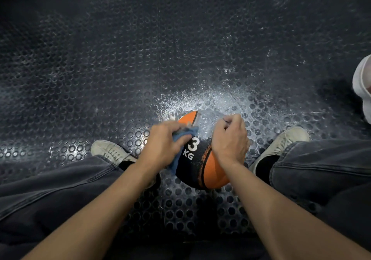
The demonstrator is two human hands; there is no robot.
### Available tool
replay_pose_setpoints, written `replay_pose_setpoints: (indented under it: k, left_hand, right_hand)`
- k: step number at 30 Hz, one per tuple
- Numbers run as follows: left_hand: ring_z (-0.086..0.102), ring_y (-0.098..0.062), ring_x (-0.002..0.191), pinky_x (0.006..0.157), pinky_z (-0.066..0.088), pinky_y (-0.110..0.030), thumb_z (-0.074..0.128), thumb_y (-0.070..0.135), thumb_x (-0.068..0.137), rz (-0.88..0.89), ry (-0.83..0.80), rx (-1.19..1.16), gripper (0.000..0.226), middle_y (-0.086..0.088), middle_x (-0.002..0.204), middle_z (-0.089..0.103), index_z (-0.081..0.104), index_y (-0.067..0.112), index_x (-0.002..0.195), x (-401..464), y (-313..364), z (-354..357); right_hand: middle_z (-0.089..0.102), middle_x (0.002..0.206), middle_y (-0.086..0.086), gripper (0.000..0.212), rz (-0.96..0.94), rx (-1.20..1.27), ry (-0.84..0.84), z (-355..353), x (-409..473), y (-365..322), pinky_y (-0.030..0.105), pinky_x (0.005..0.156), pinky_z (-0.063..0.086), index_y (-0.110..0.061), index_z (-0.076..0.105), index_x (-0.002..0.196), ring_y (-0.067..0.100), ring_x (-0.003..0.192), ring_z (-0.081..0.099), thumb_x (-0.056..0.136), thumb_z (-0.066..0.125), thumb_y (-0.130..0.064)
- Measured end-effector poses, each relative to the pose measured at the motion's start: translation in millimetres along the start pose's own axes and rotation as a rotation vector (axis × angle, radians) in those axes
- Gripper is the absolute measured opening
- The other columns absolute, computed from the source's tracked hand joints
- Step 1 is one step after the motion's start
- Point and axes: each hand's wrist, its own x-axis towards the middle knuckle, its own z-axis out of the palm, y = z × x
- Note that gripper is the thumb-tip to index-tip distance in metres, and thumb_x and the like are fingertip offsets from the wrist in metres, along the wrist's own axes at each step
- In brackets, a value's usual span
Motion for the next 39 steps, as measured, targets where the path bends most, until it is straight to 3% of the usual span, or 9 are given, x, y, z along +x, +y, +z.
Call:
replay_pose_setpoints:
  k: [2, 8, 13, 19, 24, 29, 32, 34, 39]
  left_hand:
    - [0.059, -0.012, 0.072, 0.065, 0.044, -0.020, 0.073, 0.021, 0.084, 0.073, -0.057, 0.029, 0.011, 0.004, 0.081, 0.066, 0.075, 0.016, 0.093, -9, 1, -1]
    - [0.052, 0.002, 0.060, 0.054, 0.040, -0.004, 0.069, 0.019, 0.088, -0.154, 0.005, -0.067, 0.013, 0.013, 0.069, 0.058, 0.073, 0.012, 0.097, 28, 10, 1]
    - [0.050, 0.002, 0.065, 0.060, 0.036, -0.004, 0.071, 0.024, 0.085, 0.022, -0.116, 0.044, 0.011, 0.012, 0.073, 0.058, 0.074, 0.014, 0.087, -7, 7, -3]
    - [0.052, 0.000, 0.060, 0.053, 0.040, -0.005, 0.068, 0.020, 0.089, -0.187, 0.043, -0.038, 0.012, 0.010, 0.069, 0.058, 0.073, 0.011, 0.095, 28, 11, 5]
    - [0.057, -0.010, 0.072, 0.066, 0.044, -0.015, 0.073, 0.019, 0.084, 0.126, -0.058, 0.024, 0.012, 0.002, 0.083, 0.065, 0.075, 0.014, 0.095, -20, 20, 11]
    - [0.049, -0.004, 0.065, 0.058, 0.035, -0.011, 0.067, 0.020, 0.088, -0.155, 0.174, 0.010, 0.011, 0.006, 0.074, 0.057, 0.073, 0.012, 0.090, 4, 14, 15]
    - [0.052, -0.010, 0.069, 0.064, 0.041, -0.023, 0.068, 0.019, 0.087, -0.012, 0.092, 0.034, 0.009, 0.001, 0.080, 0.060, 0.073, 0.011, 0.089, -19, 24, 19]
    - [0.053, -0.012, 0.071, 0.065, 0.042, -0.018, 0.068, 0.019, 0.088, 0.042, 0.032, 0.040, 0.011, 0.000, 0.082, 0.061, 0.073, 0.010, 0.091, -22, 20, 15]
    - [0.048, -0.002, 0.062, 0.058, 0.040, -0.010, 0.067, 0.021, 0.089, -0.184, 0.181, 0.021, 0.012, 0.003, 0.077, 0.059, 0.073, 0.012, 0.092, 5, 10, 11]
  right_hand:
    - [0.046, 0.084, -0.015, 0.008, -0.031, -0.020, -0.054, -2, 7, 3, 0.049, 0.096, 0.046, -0.026, 0.045, 0.094, 0.016, 0.087, 0.051, 0.097, 0.040, -0.031]
    - [0.042, 0.082, -0.017, 0.007, -0.087, -0.045, -0.064, -1, 7, 4, 0.048, 0.097, 0.045, -0.026, 0.044, 0.093, 0.013, 0.084, 0.048, 0.097, 0.042, -0.031]
    - [0.046, 0.081, -0.012, 0.015, -0.110, -0.074, -0.066, -7, 14, 7, 0.045, 0.096, 0.047, -0.024, 0.047, 0.085, 0.013, 0.082, 0.048, 0.099, 0.044, -0.030]
    - [0.052, 0.084, -0.007, 0.018, -0.137, -0.075, -0.018, -8, 7, 3, 0.044, 0.094, 0.047, -0.024, 0.045, 0.078, 0.018, 0.086, 0.052, 0.096, 0.046, -0.027]
    - [0.053, 0.087, -0.005, 0.020, -0.151, -0.086, -0.043, -8, 10, 6, 0.045, 0.096, 0.046, -0.024, 0.043, 0.079, 0.018, 0.088, 0.051, 0.098, 0.044, -0.027]
    - [0.053, 0.096, -0.003, 0.013, -0.149, -0.102, -0.032, -2, 4, 0, 0.041, 0.097, 0.036, -0.022, 0.047, 0.086, 0.019, 0.095, 0.047, 0.097, 0.043, -0.028]
    - [0.052, 0.098, -0.003, 0.009, -0.131, -0.091, -0.021, 0, 5, 1, 0.040, 0.098, 0.036, -0.022, 0.047, 0.089, 0.018, 0.094, 0.047, 0.096, 0.044, -0.028]
    - [0.051, 0.096, -0.004, 0.009, -0.145, -0.082, -0.030, -1, 5, 4, 0.044, 0.098, 0.039, -0.022, 0.047, 0.090, 0.017, 0.092, 0.047, 0.097, 0.045, -0.028]
    - [0.049, 0.102, -0.003, 0.009, -0.128, -0.113, 0.007, 5, -5, -5, 0.041, 0.099, 0.030, -0.022, 0.049, 0.097, 0.016, 0.096, 0.045, 0.095, 0.043, -0.028]
